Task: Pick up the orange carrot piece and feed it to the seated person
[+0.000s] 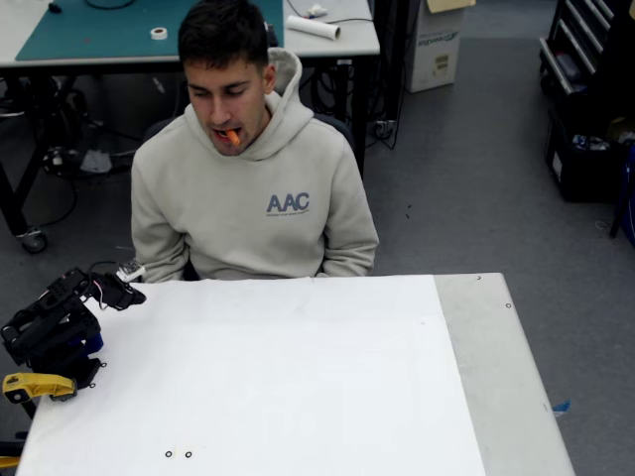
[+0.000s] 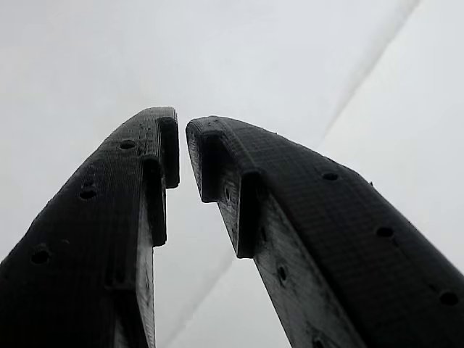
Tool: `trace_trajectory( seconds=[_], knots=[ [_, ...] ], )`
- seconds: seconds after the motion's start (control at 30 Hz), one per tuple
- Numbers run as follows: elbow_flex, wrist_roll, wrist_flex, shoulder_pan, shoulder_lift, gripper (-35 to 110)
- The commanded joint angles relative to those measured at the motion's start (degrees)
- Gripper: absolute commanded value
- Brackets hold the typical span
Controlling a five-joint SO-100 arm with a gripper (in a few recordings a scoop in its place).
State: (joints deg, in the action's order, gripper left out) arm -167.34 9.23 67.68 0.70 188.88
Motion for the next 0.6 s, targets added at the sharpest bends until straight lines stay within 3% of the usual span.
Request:
trace_trajectory(
  seconds=[0.0,0.57],
  knots=[
    [0.88,0.44,0.88,2.02,-0.53,-3],
    [0.79,0.35,0.7,7.03,-0.7,-3]
  ],
)
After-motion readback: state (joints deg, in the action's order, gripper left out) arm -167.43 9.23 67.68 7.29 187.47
